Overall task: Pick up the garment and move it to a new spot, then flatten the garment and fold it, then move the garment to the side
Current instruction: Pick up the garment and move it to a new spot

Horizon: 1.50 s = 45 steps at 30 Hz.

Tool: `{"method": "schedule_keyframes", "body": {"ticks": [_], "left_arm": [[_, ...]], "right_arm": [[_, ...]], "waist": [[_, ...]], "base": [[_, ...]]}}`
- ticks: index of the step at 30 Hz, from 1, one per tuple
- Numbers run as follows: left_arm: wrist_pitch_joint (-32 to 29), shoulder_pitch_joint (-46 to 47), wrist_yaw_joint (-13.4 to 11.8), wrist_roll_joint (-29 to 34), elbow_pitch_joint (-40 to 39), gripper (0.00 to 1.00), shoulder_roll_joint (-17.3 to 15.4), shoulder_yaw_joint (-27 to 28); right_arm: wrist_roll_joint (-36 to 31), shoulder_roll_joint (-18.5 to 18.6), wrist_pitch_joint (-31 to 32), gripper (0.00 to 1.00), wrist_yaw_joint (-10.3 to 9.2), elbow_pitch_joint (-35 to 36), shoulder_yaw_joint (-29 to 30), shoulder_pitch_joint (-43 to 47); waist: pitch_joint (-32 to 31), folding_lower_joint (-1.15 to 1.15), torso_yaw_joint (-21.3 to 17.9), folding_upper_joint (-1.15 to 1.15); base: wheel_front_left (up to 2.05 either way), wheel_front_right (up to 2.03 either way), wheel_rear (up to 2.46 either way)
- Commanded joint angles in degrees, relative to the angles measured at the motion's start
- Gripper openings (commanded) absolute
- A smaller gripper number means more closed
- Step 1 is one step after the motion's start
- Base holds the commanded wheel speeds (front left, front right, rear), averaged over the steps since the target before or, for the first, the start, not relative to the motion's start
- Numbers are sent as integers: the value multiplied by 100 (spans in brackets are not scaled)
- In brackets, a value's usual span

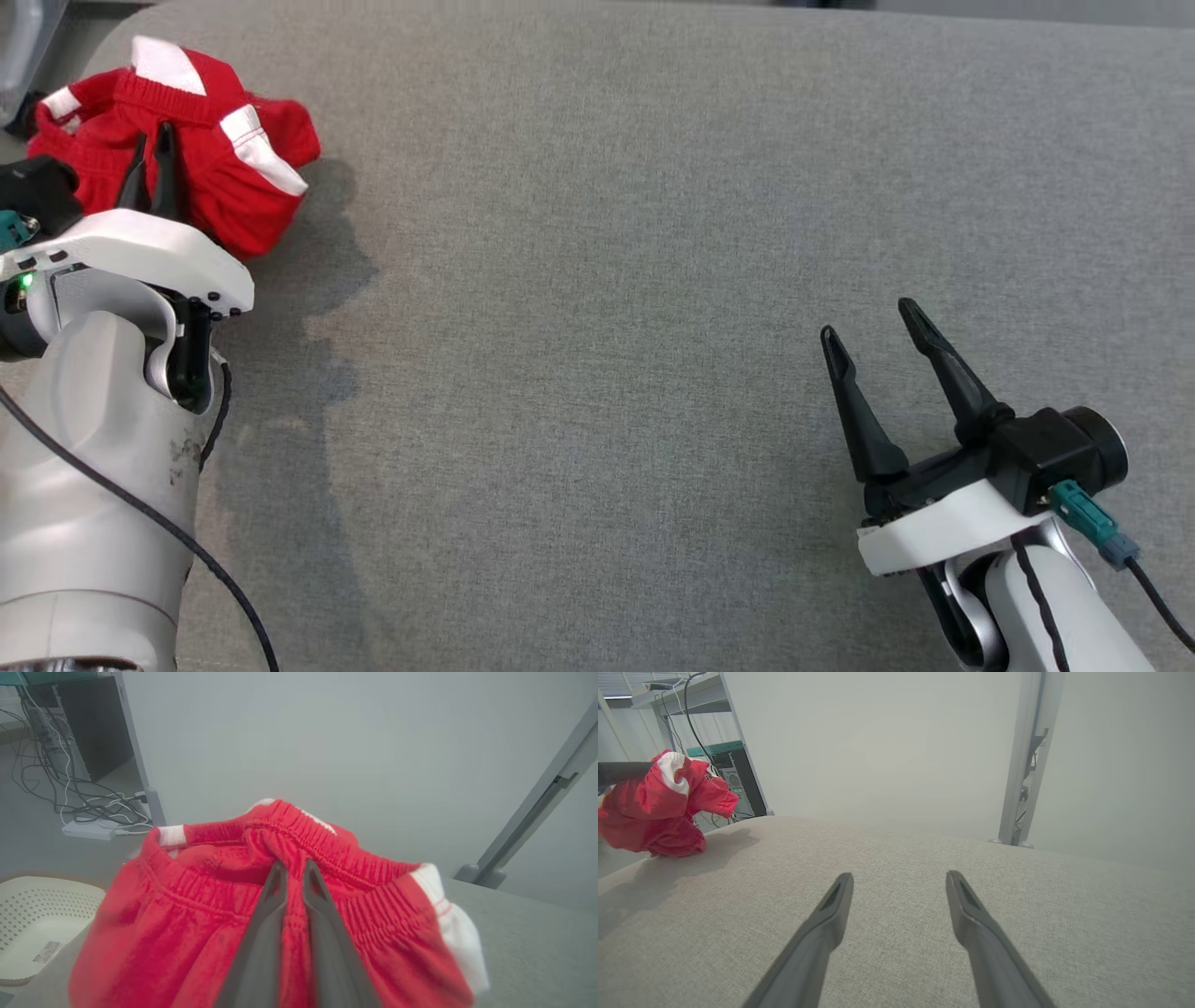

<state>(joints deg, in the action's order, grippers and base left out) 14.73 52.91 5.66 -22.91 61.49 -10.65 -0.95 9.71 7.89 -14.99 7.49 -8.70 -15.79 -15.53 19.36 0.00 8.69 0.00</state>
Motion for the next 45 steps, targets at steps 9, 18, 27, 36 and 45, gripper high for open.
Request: {"method": "schedule_keyframes", "body": {"ticks": [9, 18, 27, 36, 45], "left_arm": [[45, -1088, 63, 357, -2016, 0, 137, 27], [31, -1588, 113, 770, -2854, 0, 289, -612], [-13, -1648, 158, 1005, -3073, 0, 394, -1340], [21, -1816, 174, 1438, -2640, 0, 350, -2148], [38, -1973, 171, 1446, -1459, 0, 462, -2383]], "right_arm": [[82, -203, -29, 100, 2, -55, 87, 303], [94, -320, -30, 100, 2, -21, 227, 489], [135, -394, -29, 100, 2, 9, 299, 497], [165, -451, -30, 100, 2, 25, 351, 534], [184, -477, -29, 100, 2, -25, 275, 578]], "waist": [[-753, 0, -437, 0], [-1024, 0, -1179, 0], [-959, 0, -1903, 0], [-914, 0, -2350, 0], [-958, 0, -2440, 0]], "base": [[0, 0, 0], [0, 0, 0], [0, 0, 0], [0, 0, 0], [0, 0, 0]]}}
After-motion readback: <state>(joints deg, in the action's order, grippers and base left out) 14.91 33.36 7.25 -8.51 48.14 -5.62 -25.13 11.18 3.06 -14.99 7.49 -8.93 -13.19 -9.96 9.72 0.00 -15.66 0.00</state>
